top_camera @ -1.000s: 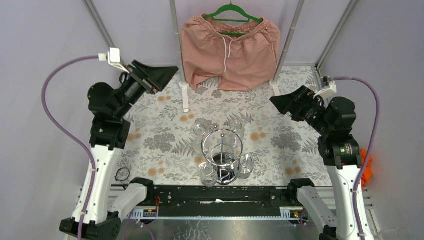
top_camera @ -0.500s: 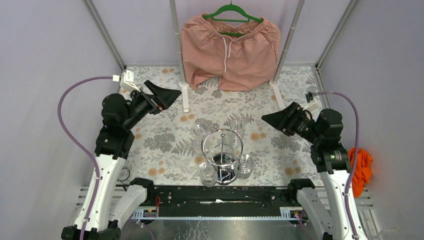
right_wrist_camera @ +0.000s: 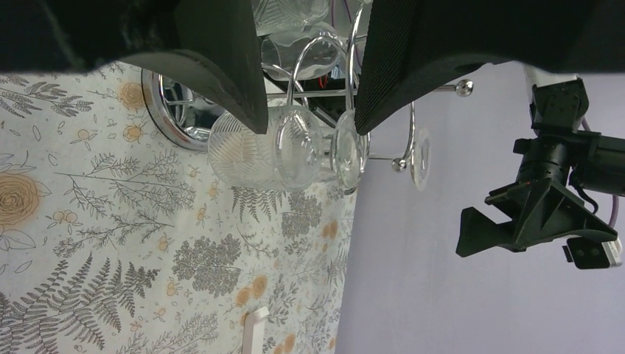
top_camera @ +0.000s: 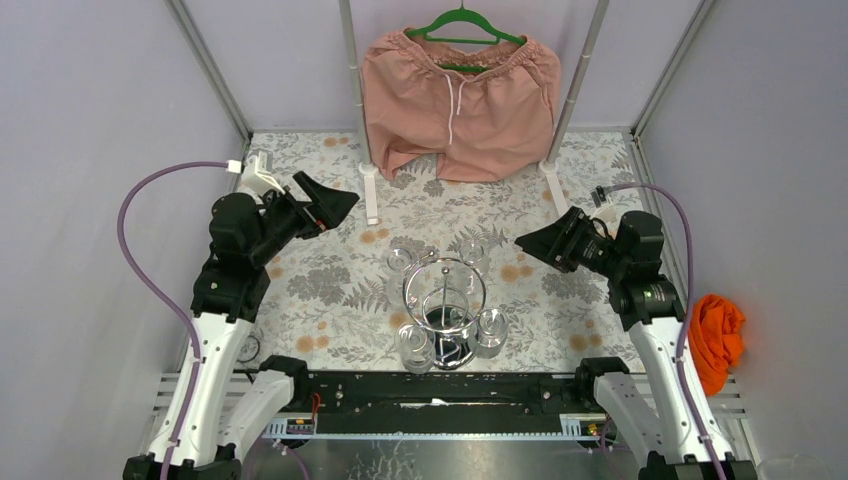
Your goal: Take the wine glass off the wine glass rack
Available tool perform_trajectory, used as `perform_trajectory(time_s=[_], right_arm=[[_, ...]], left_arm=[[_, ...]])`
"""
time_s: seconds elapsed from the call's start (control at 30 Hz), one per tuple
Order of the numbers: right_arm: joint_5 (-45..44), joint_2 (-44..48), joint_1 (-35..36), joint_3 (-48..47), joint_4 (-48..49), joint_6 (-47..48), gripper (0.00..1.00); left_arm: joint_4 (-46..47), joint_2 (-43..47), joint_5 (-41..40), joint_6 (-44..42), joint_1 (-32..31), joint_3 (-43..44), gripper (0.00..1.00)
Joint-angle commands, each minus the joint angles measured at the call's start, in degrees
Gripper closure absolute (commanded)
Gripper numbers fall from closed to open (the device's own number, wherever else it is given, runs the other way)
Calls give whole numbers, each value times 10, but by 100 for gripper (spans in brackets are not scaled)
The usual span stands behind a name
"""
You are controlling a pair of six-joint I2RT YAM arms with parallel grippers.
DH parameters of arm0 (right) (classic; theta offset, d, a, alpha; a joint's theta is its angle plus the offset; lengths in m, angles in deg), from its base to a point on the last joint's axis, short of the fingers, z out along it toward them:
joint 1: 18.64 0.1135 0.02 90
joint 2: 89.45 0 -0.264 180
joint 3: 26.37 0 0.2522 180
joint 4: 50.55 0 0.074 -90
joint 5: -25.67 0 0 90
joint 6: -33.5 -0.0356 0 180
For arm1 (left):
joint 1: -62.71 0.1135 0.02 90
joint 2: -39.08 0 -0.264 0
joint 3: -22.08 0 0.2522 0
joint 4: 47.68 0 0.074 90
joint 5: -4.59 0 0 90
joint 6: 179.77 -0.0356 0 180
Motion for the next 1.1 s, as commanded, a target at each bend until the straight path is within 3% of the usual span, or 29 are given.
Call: perform_trajectory(time_s=[0.0,0.53,0.9,1.07], right_arm=[[30,-23,14,1,43,1,46],[-15,-99,132,-9,101,-10,48],[-27,-119,162,-14,122,-21,56],[-34,-123,170,-13,122,-23,66]], left_arm=[[-28,-2,-34,-36,-3,10,1],[-20,-8,-43,-36,-4,-5,1],[-20,-6,-47,-37,-3,-12,1],[-20,-4,-49,-38,-3,-13,1]])
